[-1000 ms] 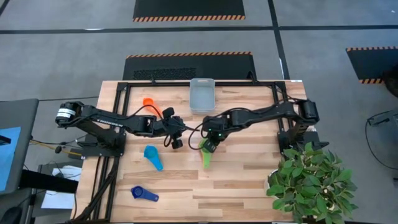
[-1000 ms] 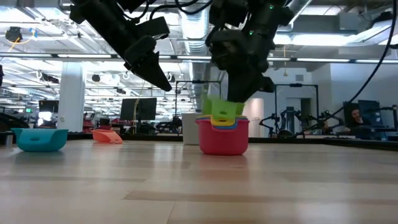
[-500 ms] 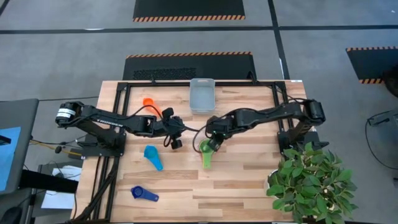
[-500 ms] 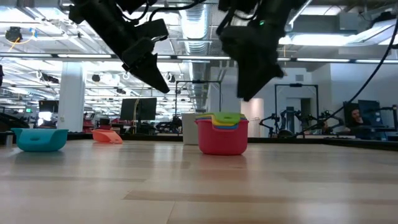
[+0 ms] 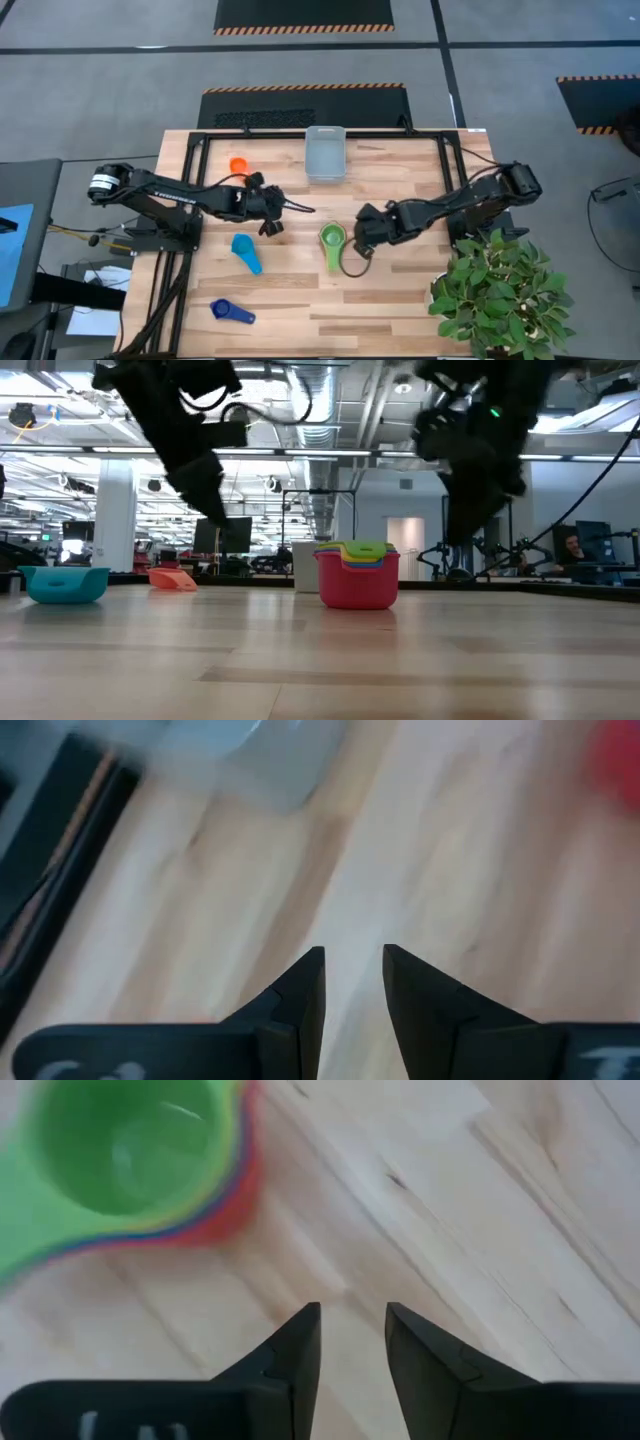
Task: Nest measuring cups in basket
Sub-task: Stack the blue measuring cup on top of the green measuring cup
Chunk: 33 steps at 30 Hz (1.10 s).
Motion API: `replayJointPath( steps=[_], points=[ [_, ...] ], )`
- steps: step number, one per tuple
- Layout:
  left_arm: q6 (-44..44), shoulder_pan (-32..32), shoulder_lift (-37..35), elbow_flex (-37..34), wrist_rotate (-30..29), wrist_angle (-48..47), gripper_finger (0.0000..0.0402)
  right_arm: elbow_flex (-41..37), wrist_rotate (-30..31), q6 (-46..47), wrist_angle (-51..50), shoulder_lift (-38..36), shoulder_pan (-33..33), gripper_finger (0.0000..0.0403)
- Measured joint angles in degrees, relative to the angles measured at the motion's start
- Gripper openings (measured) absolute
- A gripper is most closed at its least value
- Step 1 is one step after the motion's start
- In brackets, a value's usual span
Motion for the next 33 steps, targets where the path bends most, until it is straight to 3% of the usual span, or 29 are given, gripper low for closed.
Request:
replayJointPath(
  steps=[6,9,12,20,33],
  points=[
    [-17.4,-5.4,-3.0,0.0,-3.5,-16.2,0.0093,-12.4,0.6,9.3,14.1,-5.7,6.1,0.0126],
    [-24.8,-10.8,-4.3,0.0,-4.9,-22.0,0.0093,-16.5,4.9,12.3,20.1,-7.5,9.4,0.0125],
    [-31.1,-15.0,-5.9,0.0,-2.7,-25.2,0.0093,-19.0,8.8,14.4,24.3,-8.9,11.8,0.0129],
    [-44.2,-20.2,-7.6,0.0,11.1,-29.0,0.0093,-20.1,10.3,15.2,24.4,-8.1,14.7,0.0147],
    [-53.7,-21.2,-7.7,0.0,13.5,-35.5,0.0093,-20.1,9.8,16.1,25.3,-3.6,15.2,0.0150]
  ],
)
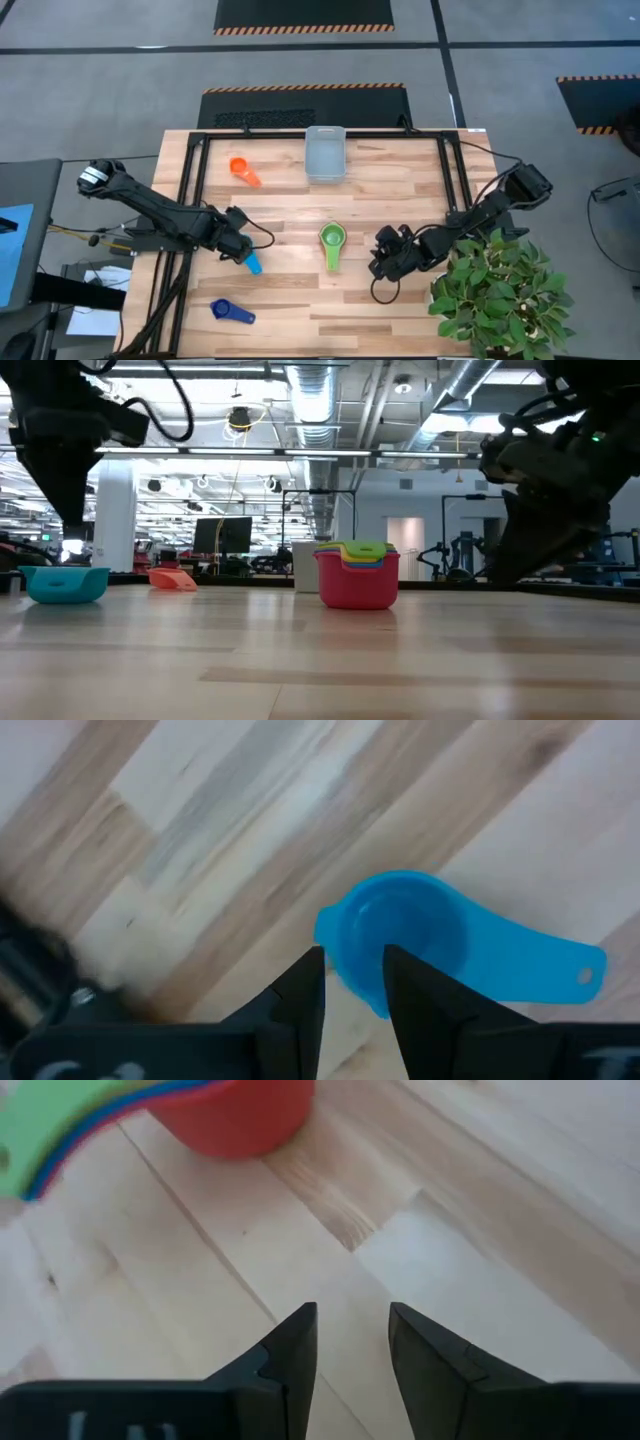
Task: Nest measuring cups in basket
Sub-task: Stack the blue measuring cup on top of the green measuring cup
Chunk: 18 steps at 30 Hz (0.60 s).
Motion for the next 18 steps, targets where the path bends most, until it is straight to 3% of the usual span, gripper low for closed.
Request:
replayJointPath(
  steps=[3,11,18],
  points=[
    [-2.3,0.0,0.0,-1.2,0.3,-2.3,0.0093,0.0,0.4,-0.1,0.5,-0.3,-0.2,0.0145],
    [-2.8,0.0,0.0,-11.4,4.3,9.5,0.0093,0.0,0.6,-0.8,1.9,-0.7,0.4,0.0136],
    [-2.3,0.0,-0.2,-13.4,4.3,11.9,0.0093,0.0,0.6,-0.8,2.2,-0.7,0.1,0.0142]
  ],
)
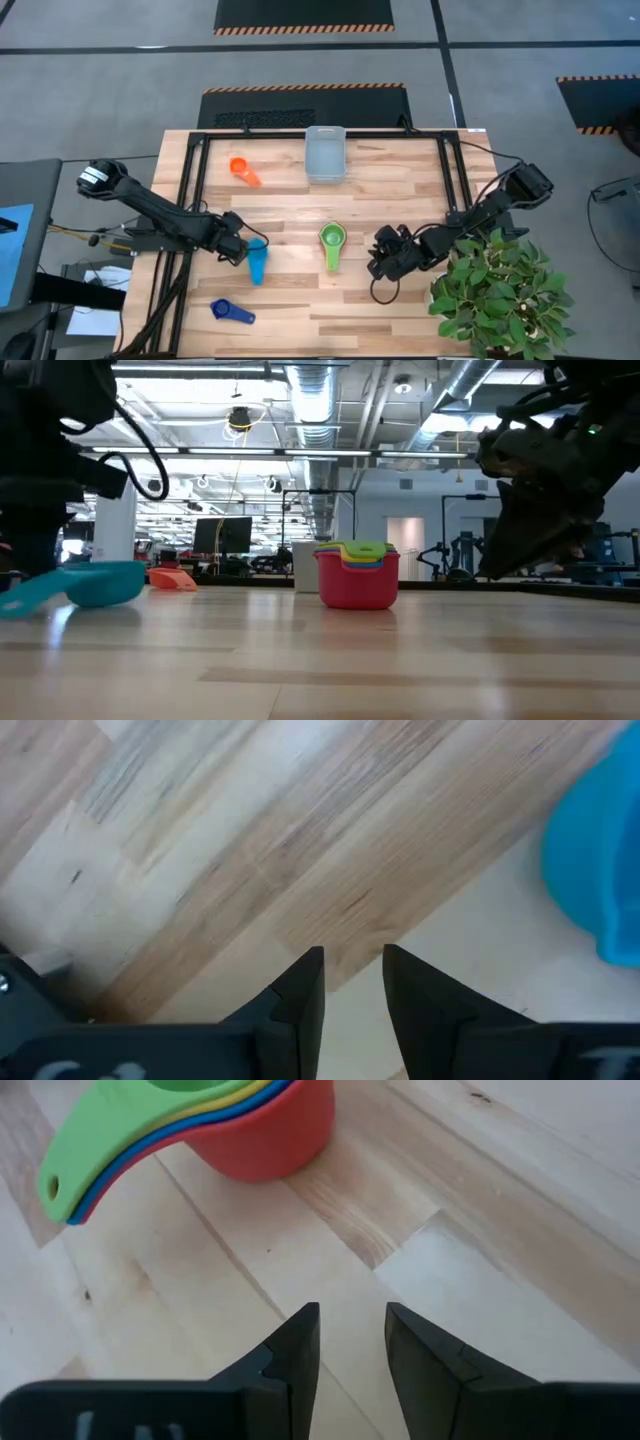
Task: Nest measuring cups in basket
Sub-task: Stack the blue measuring cup on top of the green measuring cup
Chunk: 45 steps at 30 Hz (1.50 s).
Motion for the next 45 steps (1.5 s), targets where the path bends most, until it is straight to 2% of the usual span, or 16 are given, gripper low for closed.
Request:
replayJointPath(
  steps=[6,9,11,14,18,23,28,35,40,43,45],
  points=[
    [4.8,0.0,-3.0,3.1,-5.9,0.7,0.0093,0.0,0.0,-0.2,0.3,0.0,-0.8,0.0141],
    [13.5,0.0,-4.1,3.4,-11.2,8.1,0.0093,0.0,0.0,-0.4,0.5,0.0,-0.8,0.0137],
    [20.4,0.3,-4.1,2.5,-12.5,14.9,0.0093,0.0,0.0,-0.7,1.0,0.0,-0.8,0.0134],
    [29.0,1.9,-2.9,1.9,-11.7,22.9,0.0093,0.0,-0.1,-0.8,1.6,0.0,-0.8,0.0132],
    [36.3,4.9,-0.8,1.8,-10.5,25.3,0.0093,0.0,-0.2,-0.8,1.8,0.0,-0.8,0.0136],
    [42.8,8.2,2.7,1.7,-1.9,25.3,0.0093,0.0,-0.2,-0.7,2.5,0.0,-0.5,0.0139],
    [49.5,9.0,5.1,1.7,3.1,27.5,0.0093,0.0,-0.4,-0.7,2.5,0.0,-0.6,0.0133],
    [50.2,9.2,5.8,1.7,4.7,29.5,0.0084,0.0,-0.4,-0.7,2.4,0.0,-0.6,0.0137],
    [43.1,9.8,5.8,1.7,7.8,29.3,0.0014,0.0,-0.4,-0.6,2.5,0.0,-0.6,0.0139],
    [38.3,10.0,5.8,1.7,8.3,29.3,0.0007,0.0,-0.4,-0.6,2.5,0.0,-0.6,0.0134],
    [34.9,10.0,5.8,1.7,5.5,29.6,0.0004,0.0,-0.4,-0.6,2.5,0.0,-0.6,0.0131]
  ],
)
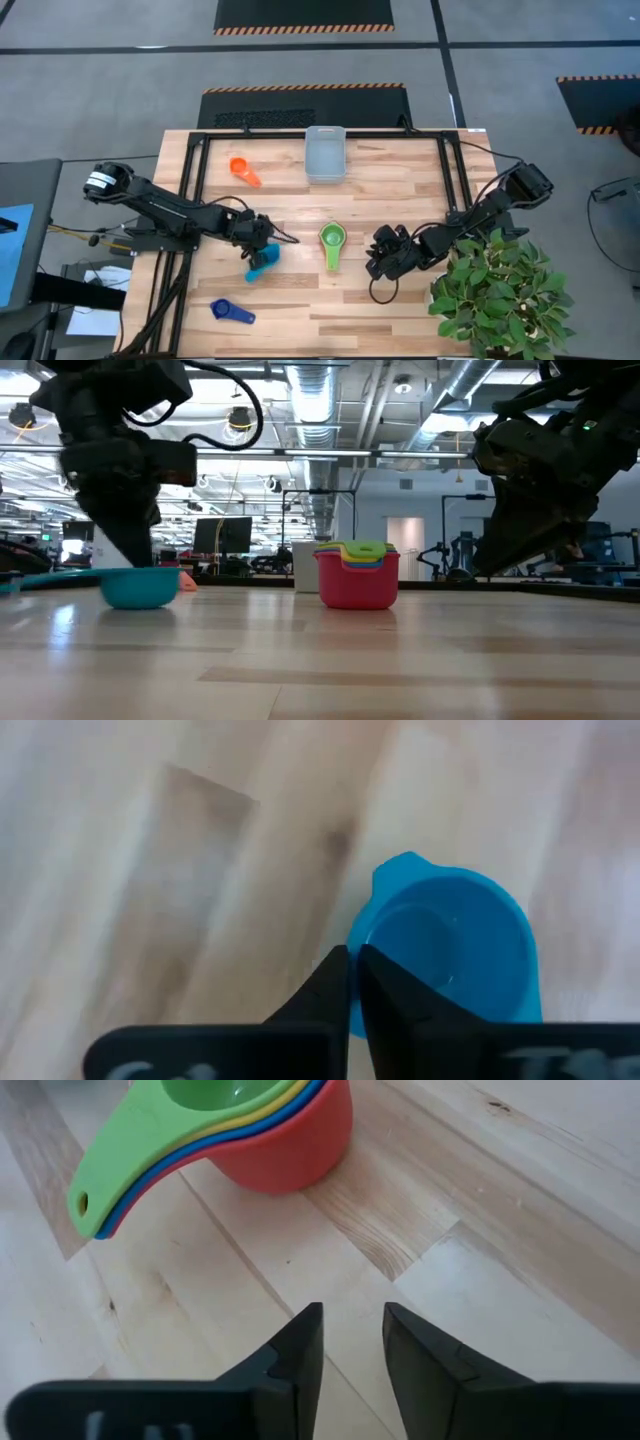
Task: Nest measuring cups in basket
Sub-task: Stack the blue measuring cup on top of the green measuring cup
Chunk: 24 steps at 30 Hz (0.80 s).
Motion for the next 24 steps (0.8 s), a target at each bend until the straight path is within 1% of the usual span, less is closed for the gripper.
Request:
replayJointPath(
  steps=[2,4,8,10,11,14,17,20,24],
  points=[
    [-6.3,0.0,-0.2,0.0,-4.4,1.0,0.0003,0.0,0.1,0.0,0.0,0.0,0.0,0.0128],
    [-10.0,0.1,-0.6,0.1,-7.8,4.7,0.0003,0.0,0.2,0.0,0.0,0.0,0.0,0.0126],
    [-10.8,-0.1,-0.6,2.0,-11.2,18.9,0.0002,0.0,0.3,-1.3,-0.4,0.0,-0.5,0.0123],
    [-10.9,0.4,0.0,3.2,-11.3,25.7,0.0001,0.0,0.3,-1.1,-1.3,0.0,-1.1,0.0123],
    [-10.3,0.8,0.1,3.9,-11.3,27.3,0.0001,0.0,0.4,-0.9,-1.7,0.0,-1.4,0.0123],
    [-9.6,2.3,0.5,6.9,-13.0,27.7,0.0001,0.0,0.5,-0.9,-1.8,0.0,-1.9,0.0124],
    [-11.6,3.8,1.4,9.4,-14.1,26.7,0.0001,0.0,0.4,-0.9,-1.8,0.0,-2.0,0.0124],
    [-14.0,5.2,4.4,11.9,-12.6,25.3,0.0001,0.0,0.4,-1.0,-1.7,0.0,-2.0,0.0122],
    [-15.5,5.4,10.4,15.6,-13.0,26.3,0.0000,0.0,0.4,-1.0,-2.1,0.0,-2.0,0.0122]
  ],
)
